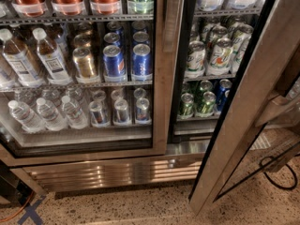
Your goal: Open right fridge door
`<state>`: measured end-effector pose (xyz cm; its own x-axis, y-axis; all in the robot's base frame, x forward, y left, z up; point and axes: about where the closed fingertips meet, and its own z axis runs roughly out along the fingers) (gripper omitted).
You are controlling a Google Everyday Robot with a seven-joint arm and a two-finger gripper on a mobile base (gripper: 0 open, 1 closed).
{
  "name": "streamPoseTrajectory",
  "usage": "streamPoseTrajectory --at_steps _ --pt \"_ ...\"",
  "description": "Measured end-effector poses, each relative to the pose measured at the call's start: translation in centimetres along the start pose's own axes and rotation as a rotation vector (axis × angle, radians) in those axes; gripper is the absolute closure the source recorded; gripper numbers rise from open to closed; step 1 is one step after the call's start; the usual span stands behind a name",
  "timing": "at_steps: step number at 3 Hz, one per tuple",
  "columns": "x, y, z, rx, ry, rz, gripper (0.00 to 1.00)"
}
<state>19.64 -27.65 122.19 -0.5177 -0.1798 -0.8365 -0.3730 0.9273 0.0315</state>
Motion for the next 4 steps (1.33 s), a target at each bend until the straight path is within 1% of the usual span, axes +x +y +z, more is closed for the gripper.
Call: streamPoseTrajectory --at_steps 1,2,3,4 --pt "-1.4 0.5 -0.6 0.066 -0.013 -0.051 0.00" --pt "-1.8 -0.9 -5.0 0.282 -0.035 -0.084 0.00" --pt "-0.7 -2.8 -11.6 0.539 -0.026 -0.085 0.00" --pt "0.7 -4.0 -18.0 0.773 -0.013 -0.078 0.00"
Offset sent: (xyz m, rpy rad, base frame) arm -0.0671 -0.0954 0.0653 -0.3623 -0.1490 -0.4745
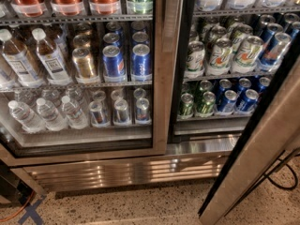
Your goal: Open right fridge door
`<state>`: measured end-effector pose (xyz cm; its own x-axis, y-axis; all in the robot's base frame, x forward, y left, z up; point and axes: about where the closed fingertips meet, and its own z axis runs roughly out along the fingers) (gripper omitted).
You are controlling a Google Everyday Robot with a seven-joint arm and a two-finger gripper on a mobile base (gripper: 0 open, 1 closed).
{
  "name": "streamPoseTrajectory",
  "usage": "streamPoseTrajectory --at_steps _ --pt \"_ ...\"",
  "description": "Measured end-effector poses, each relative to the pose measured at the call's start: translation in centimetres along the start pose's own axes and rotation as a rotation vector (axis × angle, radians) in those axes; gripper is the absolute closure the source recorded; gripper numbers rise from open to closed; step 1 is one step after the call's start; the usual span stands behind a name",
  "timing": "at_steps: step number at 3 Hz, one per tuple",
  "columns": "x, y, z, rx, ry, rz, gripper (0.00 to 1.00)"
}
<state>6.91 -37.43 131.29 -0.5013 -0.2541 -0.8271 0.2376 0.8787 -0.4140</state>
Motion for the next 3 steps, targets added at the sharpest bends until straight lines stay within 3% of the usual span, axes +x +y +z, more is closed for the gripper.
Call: streamPoseTrajectory --at_steps 1,2,3 --pt "0.6 -3.5 -3.7 0.186 -0.003 -0.009 0.00" --pt "1.2 -4.5 -5.1 0.228 -0.013 -0.026 0.00" --pt "1.2 -4.5 -5.1 0.228 -0.013 -0.026 0.00"
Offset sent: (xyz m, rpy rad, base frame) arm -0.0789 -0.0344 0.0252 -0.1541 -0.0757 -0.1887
